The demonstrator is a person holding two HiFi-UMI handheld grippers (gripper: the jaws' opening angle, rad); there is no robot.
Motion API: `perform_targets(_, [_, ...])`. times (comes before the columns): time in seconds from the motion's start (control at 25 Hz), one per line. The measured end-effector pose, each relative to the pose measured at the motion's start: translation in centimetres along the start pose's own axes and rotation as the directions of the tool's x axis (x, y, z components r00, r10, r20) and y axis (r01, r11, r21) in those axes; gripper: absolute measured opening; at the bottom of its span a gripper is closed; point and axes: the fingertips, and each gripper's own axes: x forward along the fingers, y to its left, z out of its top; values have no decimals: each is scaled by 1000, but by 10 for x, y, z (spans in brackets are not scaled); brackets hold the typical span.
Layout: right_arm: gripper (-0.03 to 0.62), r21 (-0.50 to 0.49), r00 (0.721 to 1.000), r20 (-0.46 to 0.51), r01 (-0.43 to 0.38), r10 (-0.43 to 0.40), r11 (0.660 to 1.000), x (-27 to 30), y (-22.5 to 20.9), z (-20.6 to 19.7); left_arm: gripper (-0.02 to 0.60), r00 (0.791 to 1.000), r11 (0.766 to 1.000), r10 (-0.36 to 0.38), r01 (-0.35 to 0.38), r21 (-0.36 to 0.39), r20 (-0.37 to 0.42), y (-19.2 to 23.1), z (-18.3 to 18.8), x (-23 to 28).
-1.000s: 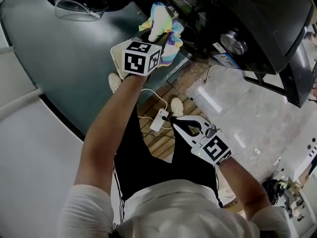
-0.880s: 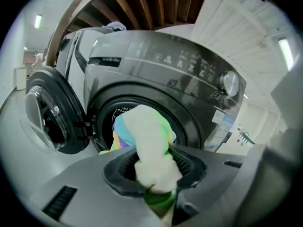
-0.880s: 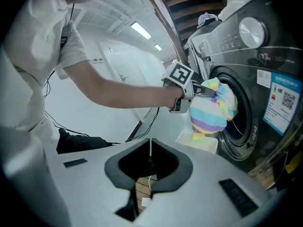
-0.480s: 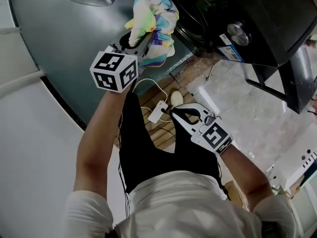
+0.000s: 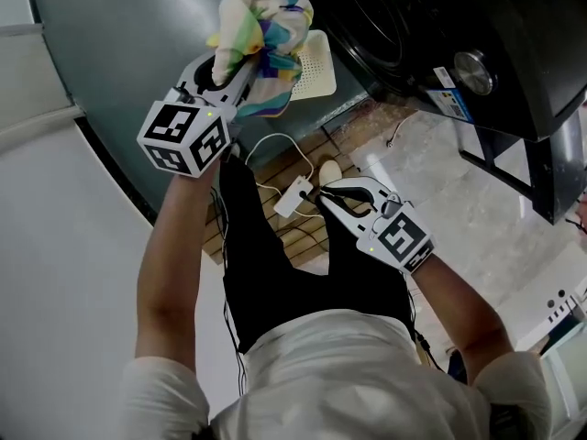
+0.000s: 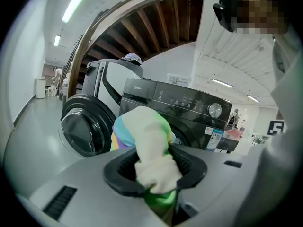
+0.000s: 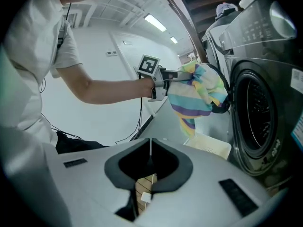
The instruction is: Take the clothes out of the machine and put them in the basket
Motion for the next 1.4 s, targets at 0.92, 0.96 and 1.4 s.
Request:
perform_targets(0.92, [14,99,998,-58,2,4,995,75,-30,16,123,988,992,-118,112,-59,-98,86,-137,57])
perform_targets(0.96, [14,102,998,-62,10,-4,995,77,-34,16,123,986,991,-126,120,-60,-110,89,-145,64])
perform_targets(1.4, [14,177,993,-49,111,-104,978,116,-89,26,134,894,949,-276,312,49,-352,115,-242,134])
